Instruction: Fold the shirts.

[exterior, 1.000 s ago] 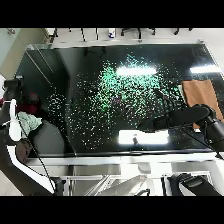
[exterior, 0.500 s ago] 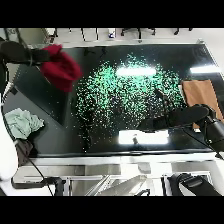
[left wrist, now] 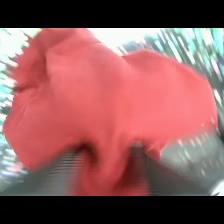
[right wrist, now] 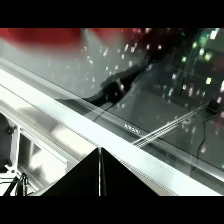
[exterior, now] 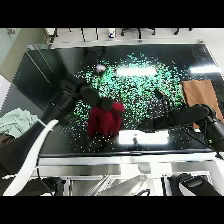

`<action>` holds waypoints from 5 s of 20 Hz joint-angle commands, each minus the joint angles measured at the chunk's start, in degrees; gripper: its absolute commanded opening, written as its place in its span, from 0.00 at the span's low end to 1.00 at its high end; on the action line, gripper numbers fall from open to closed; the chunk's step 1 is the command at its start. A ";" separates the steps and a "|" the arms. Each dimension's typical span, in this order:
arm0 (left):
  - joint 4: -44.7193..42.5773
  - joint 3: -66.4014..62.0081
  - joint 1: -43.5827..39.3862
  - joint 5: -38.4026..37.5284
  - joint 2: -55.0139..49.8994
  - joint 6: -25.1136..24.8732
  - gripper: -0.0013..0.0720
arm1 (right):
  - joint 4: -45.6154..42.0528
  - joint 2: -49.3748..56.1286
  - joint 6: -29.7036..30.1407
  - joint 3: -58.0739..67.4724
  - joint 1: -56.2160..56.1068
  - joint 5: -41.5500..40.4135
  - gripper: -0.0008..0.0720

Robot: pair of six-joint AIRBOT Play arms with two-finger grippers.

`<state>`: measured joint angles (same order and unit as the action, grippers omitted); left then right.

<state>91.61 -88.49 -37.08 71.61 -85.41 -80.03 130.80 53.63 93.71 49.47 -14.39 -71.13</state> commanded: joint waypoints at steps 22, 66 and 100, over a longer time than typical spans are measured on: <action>33.94 44.65 17.03 -23.06 9.79 -13.09 0.97 | 8.55 11.13 -2.32 -21.64 -23.45 33.31 0.91; 30.95 22.49 34.99 -19.96 12.24 -18.97 0.04 | 2.84 35.19 16.04 30.23 -1.29 9.55 0.04; 38.01 36.65 37.18 -8.79 -3.96 -25.20 0.08 | 6.23 31.34 26.56 3.17 23.43 -7.85 0.61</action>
<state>130.10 -46.96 4.75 62.08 -85.52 -105.08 137.19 84.95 120.09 52.88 10.20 -79.35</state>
